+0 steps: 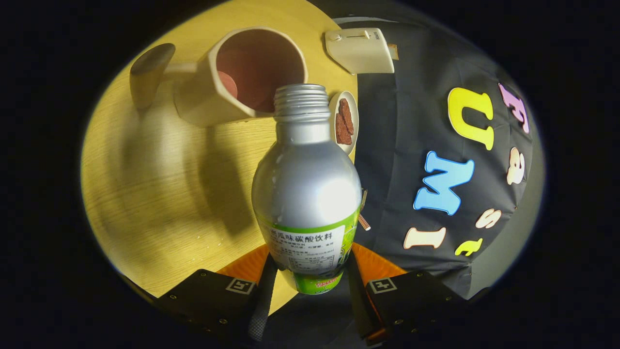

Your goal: Take the bottle from table, then pour the juice into the cup, finally place the bottle on the coaster

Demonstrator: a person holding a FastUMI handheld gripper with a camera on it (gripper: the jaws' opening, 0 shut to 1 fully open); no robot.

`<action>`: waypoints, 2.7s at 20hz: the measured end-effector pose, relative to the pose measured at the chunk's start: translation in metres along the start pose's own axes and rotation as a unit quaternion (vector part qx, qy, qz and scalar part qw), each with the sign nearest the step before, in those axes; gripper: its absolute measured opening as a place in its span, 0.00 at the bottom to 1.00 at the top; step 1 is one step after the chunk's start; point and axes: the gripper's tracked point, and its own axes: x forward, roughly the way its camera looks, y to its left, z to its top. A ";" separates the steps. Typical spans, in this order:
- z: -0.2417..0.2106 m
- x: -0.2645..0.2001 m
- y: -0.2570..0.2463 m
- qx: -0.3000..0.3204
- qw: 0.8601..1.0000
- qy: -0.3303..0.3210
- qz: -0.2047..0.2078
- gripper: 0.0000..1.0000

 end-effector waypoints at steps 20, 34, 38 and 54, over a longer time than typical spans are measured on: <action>0.003 -0.013 -0.016 -0.085 0.996 0.009 -0.019 0.70; -0.002 -0.009 -0.029 -0.133 0.991 0.023 -0.021 0.70; -0.001 -0.008 -0.037 -0.141 0.989 0.026 -0.023 0.70; 0.015 -0.015 -0.053 -0.201 0.978 0.036 -0.029 0.70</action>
